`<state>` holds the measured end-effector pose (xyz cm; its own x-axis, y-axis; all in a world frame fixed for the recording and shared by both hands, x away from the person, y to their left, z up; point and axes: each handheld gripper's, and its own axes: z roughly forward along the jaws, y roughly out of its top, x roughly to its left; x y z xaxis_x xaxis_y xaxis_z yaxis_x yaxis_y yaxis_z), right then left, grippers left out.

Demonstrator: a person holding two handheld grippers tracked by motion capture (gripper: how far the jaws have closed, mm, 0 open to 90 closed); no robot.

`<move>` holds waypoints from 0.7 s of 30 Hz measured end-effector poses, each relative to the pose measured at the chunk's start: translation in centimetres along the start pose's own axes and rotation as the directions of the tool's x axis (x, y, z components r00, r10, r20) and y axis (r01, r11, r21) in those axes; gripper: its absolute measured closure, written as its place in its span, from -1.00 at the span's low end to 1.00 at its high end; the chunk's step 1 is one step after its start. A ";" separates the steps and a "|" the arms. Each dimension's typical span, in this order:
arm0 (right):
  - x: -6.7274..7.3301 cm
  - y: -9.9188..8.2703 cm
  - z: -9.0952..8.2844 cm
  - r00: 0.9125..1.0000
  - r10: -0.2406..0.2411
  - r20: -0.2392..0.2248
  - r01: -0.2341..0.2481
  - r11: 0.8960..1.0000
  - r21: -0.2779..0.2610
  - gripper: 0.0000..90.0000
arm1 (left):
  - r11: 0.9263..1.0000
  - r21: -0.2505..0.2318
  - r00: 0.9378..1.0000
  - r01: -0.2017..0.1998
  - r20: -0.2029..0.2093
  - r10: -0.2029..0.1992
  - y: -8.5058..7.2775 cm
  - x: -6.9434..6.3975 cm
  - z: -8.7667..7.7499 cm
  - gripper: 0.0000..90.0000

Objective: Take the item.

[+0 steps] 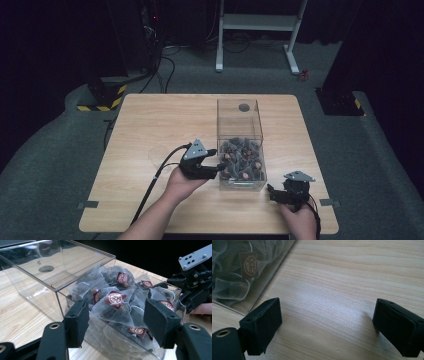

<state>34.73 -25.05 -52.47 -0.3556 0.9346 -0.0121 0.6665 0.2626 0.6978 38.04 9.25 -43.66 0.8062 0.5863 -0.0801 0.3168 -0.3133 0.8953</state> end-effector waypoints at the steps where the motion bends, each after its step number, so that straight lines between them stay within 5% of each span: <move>1: 0.0 0.0 0.0 1.000 0.000 0.000 0.000 1.000 0.000 -0.82 | 1.000 0.001 1.000 0.002 0.003 -0.002 0.1 0.0 0.2 -0.16; 21: 0.0 0.0 0.0 1.000 -0.002 -0.001 0.002 1.000 -0.001 -0.82 | 0.999 0.039 0.999 -0.037 -0.026 0.038 0.5 -0.6 2.6 0.11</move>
<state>34.73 -25.05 -52.48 -0.3575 0.9338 -0.0127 0.6654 0.2642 0.6982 39.01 6.81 -44.32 0.8041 0.5935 -0.0344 0.3061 -0.3637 0.8798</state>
